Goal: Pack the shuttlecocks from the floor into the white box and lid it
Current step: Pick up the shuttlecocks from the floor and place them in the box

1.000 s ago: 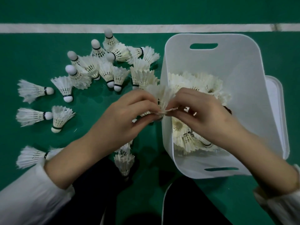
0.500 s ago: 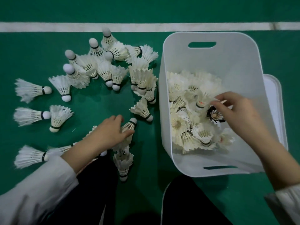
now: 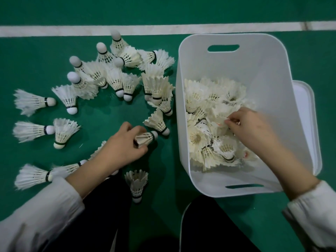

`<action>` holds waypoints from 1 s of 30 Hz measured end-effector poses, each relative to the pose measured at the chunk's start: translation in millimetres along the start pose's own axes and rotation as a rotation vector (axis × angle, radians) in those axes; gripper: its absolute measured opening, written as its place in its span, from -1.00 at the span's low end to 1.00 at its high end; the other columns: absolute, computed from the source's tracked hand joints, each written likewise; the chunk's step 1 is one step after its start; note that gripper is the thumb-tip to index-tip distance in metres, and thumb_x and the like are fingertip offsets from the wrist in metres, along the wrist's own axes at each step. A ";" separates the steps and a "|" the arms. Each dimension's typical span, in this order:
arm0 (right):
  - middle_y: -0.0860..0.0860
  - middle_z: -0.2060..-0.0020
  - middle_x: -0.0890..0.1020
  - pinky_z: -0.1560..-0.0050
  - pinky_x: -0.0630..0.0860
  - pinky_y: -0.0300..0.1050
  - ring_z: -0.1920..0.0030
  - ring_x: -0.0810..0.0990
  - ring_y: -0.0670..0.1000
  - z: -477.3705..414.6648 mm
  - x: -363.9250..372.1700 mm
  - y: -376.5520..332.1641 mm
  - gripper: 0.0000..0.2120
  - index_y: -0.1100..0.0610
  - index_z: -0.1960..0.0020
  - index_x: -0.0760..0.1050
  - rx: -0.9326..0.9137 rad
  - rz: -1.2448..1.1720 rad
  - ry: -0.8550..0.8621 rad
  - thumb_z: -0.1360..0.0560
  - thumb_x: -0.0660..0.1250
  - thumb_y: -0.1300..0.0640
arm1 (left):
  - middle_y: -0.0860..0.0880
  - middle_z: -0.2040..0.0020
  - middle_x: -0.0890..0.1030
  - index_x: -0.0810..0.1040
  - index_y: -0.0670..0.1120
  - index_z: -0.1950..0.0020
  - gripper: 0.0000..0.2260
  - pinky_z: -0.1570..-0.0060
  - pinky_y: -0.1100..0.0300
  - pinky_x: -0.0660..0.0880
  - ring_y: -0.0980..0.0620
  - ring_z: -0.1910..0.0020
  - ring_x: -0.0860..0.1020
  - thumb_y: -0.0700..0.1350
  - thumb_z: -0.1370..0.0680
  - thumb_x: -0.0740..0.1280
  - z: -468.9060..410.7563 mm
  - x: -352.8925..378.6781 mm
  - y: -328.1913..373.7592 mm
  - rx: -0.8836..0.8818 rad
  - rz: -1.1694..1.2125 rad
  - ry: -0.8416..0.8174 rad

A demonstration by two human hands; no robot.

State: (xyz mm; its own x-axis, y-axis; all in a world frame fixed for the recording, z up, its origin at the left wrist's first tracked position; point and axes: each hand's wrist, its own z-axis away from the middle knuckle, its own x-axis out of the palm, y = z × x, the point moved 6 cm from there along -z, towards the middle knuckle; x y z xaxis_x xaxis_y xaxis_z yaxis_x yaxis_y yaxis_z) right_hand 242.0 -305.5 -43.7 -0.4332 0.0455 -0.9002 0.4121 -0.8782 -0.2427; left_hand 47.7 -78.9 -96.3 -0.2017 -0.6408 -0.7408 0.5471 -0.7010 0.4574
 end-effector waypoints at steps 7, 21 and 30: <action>0.06 0.00 0.48 0.11 0.30 -0.17 0.12 0.43 0.02 -1.5 -1.3 -9.1 -0.74 0.16 -0.15 0.53 -0.011 0.053 -0.033 -0.54 0.23 0.07 | 0.00 0.04 0.45 0.35 -0.04 -0.06 -0.62 0.19 0.20 0.31 0.06 0.13 0.44 0.09 -0.41 0.41 -0.7 -27.1 20.0 0.098 0.137 0.141; 0.14 -0.09 0.52 0.18 0.56 0.05 0.02 0.54 0.14 61.1 -13.3 -173.0 -0.70 0.18 -0.12 0.50 -0.830 -0.067 -0.010 -0.40 0.33 0.33 | 0.14 -0.03 0.52 0.33 0.12 -0.25 -0.47 0.13 0.16 0.44 0.18 0.16 0.50 0.32 -0.36 0.27 16.0 -37.2 29.1 0.181 0.174 0.076; 0.14 -0.17 0.38 0.10 0.51 0.13 -0.08 0.44 0.17 37.8 55.0 -203.9 -0.77 0.22 -0.12 0.42 -0.889 0.253 -0.299 -0.48 0.29 0.24 | 0.10 -0.12 0.54 0.28 0.08 -0.30 -0.42 0.10 0.26 0.43 0.15 0.12 0.55 0.17 -0.36 0.42 23.1 -53.6 8.1 0.205 0.268 0.011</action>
State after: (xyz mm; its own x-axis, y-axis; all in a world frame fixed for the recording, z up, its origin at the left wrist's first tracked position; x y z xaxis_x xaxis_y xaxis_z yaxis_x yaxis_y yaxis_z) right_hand 103.8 -142.0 -30.0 -0.3839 -0.3264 -0.8638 0.9231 -0.1599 -0.3498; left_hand 44.2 -57.5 -41.5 -0.0631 -0.8083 -0.5854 0.4040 -0.5570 0.7256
